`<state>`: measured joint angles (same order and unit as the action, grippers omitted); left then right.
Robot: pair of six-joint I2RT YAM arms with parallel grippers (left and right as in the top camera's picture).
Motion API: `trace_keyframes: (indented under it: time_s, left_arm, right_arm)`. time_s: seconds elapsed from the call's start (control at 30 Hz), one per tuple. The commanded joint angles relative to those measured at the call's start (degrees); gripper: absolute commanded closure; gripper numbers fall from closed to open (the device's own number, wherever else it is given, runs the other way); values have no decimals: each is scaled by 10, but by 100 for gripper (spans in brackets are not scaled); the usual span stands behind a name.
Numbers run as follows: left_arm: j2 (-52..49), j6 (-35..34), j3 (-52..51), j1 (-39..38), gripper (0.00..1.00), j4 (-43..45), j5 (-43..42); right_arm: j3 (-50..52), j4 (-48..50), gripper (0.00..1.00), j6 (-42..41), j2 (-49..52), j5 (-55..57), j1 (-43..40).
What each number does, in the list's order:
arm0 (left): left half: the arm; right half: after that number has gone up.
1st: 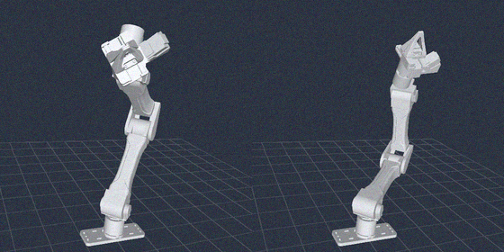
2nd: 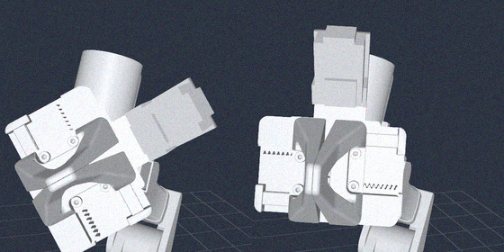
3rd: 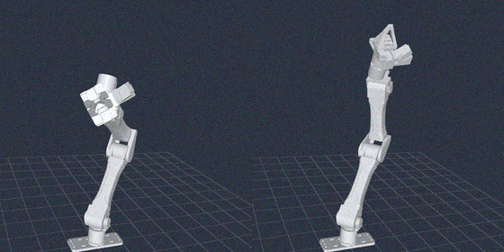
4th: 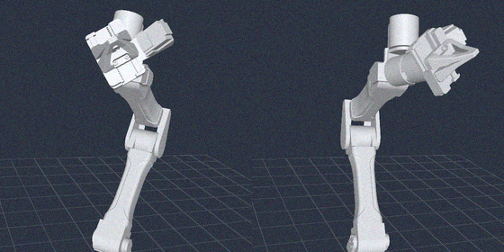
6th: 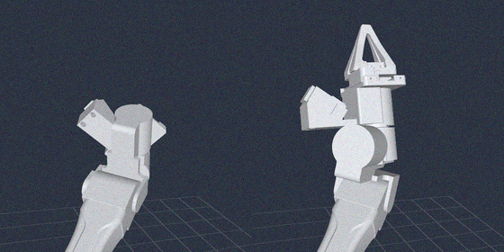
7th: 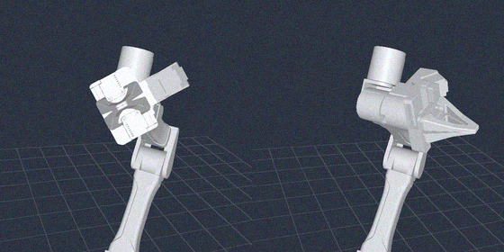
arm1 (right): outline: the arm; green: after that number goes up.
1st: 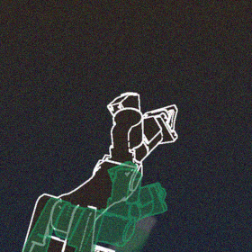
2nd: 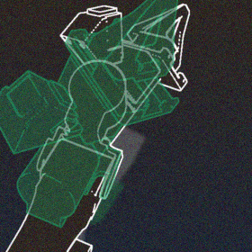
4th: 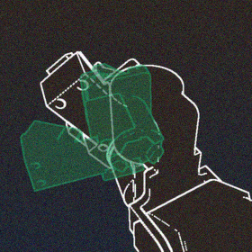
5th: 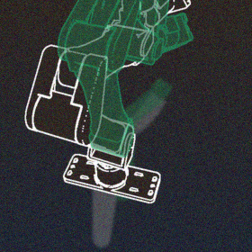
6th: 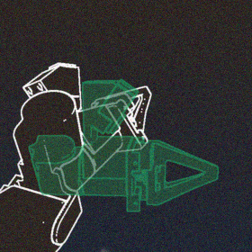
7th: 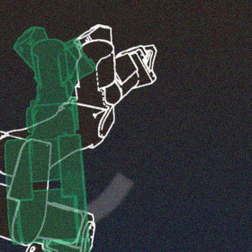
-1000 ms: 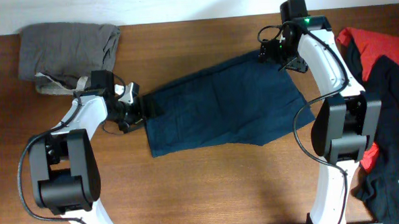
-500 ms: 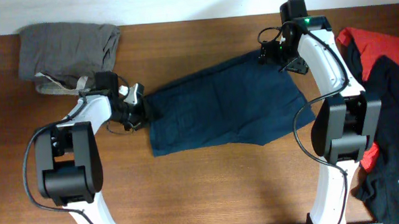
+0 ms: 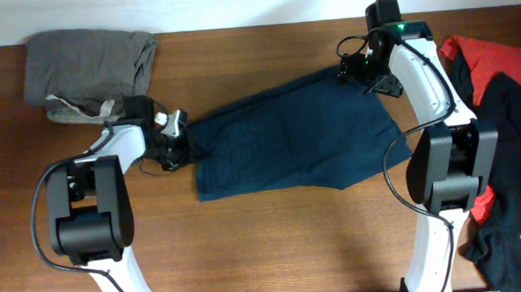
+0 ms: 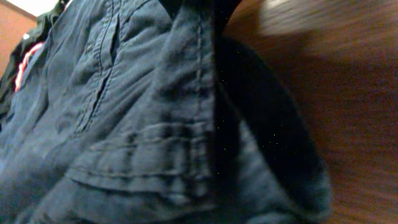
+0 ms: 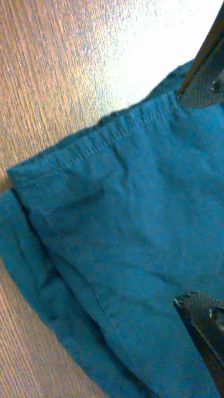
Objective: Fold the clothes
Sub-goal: 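Pull the shorts' left edge leftward to straighten them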
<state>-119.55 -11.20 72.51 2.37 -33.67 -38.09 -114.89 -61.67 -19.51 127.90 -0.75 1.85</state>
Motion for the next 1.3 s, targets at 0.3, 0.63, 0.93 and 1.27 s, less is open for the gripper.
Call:
trace_keyframes:
  time_s: [0.3, 0.63, 0.93, 1.27]
  left_arm:
    - [-19, 5, 153, 101, 100, -160, 250]
    - [-19, 5, 314, 84, 100, -253, 268]
    - [-19, -18, 373, 24, 100, -268, 260]
    - [-19, -34, 405, -76, 100, -258, 255]
  right_arm:
    - [3, -1, 1, -5, 1, 0, 0]
    - [3, 2, 1, -5, 1, -1, 0]
    - [3, 7, 1, -5, 1, -1, 1]
    - [73, 69, 2, -5, 1, -1, 0]
